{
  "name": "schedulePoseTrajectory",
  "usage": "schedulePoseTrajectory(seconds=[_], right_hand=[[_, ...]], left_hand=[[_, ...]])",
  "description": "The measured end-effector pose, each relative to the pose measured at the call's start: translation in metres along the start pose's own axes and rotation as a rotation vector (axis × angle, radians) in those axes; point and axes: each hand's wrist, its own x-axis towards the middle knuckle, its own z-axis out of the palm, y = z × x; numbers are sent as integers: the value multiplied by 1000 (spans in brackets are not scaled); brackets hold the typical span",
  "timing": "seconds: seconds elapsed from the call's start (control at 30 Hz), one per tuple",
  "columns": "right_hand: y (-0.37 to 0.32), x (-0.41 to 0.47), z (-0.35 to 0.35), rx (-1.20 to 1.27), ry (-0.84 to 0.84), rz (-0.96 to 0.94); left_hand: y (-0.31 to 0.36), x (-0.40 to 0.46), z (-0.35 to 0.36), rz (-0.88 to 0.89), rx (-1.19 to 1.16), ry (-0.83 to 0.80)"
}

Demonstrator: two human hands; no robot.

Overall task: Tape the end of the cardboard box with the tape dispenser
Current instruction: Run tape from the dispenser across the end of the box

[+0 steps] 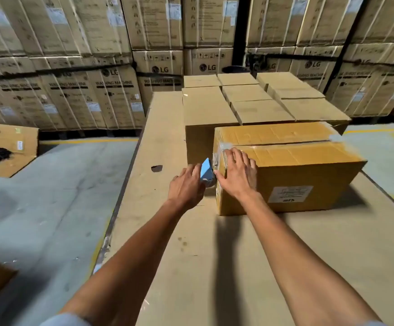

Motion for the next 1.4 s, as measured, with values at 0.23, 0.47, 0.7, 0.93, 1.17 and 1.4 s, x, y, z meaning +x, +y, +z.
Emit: schedulePoseTrajectory(seconds=[0.23, 0.47, 0.7, 0.93, 1.17, 1.4], right_hand=[[2, -3, -6, -65, -91, 129], [29, -20, -23, -94, -80, 115], [41, -21, -25, -149, -33, 133], [21, -1, -14, -269, -59, 26], [21, 8, -1, -407, -242, -93], [30, 18, 10, -449, -345, -241]], left_hand=[[-28, 18, 26, 100, -53, -76], [-27, 32, 54, 224, -111, -122], [-10, 29, 85, 331, -214, -116], [-10, 34, 108, 355, -369, -112], [-16, 37, 117, 423, -496, -90], [-17, 40, 130, 451, -502, -75]])
